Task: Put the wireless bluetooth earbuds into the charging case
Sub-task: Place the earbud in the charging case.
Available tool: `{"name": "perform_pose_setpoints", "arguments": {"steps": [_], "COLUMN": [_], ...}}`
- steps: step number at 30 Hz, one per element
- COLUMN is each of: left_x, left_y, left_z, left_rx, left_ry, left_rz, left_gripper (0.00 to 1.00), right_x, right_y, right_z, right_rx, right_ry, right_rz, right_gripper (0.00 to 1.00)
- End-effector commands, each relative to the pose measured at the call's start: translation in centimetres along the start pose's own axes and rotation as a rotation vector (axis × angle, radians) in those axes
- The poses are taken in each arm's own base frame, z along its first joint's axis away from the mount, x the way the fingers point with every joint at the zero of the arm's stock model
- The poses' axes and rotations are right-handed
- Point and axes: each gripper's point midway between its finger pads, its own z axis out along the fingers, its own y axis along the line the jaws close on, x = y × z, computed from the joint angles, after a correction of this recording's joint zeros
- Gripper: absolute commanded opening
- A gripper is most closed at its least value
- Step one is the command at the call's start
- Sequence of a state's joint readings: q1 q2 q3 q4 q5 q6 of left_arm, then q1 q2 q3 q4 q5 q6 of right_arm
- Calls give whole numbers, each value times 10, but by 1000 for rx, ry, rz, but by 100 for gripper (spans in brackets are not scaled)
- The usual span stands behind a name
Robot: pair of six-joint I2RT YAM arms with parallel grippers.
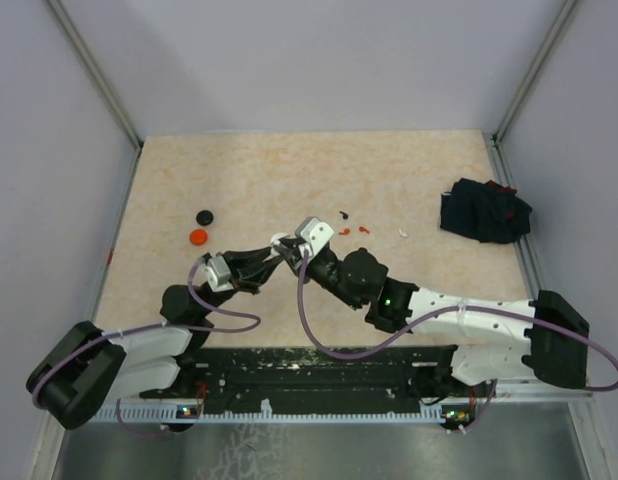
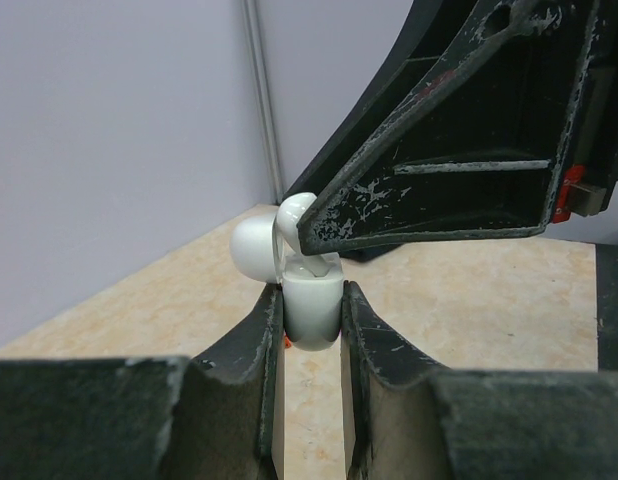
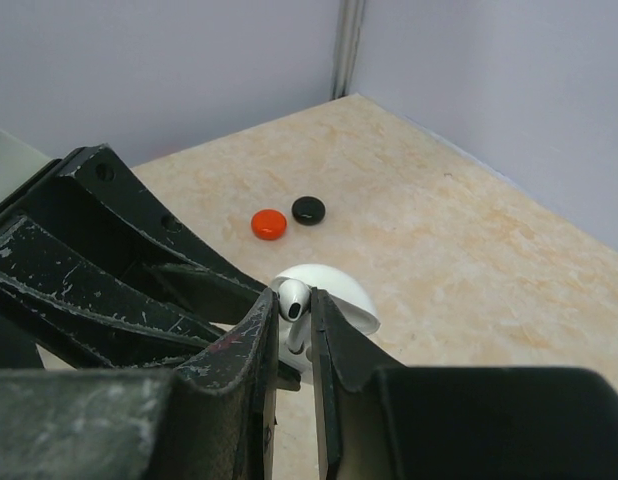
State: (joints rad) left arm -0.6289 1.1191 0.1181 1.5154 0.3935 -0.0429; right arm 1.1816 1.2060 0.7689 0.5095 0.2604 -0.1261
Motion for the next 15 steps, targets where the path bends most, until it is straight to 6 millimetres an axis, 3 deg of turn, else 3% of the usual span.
{"name": "perform_pose_setpoints", "arguments": {"steps": [1,15], "left_x": [-49,-47], "left_y": [15,22], "left_z": [5,2], "left_rx": [-78,-130], "left_ry": [-173,-168], "left_rz": [98,65], "left_gripper": [0,0], "right_x": [21,22], "right_y": [9,16], "right_z": [0,2], "right_rx": [26,21], "right_ry": [89,78], "right_rz": [39,69], "right_gripper": [10,10]}}
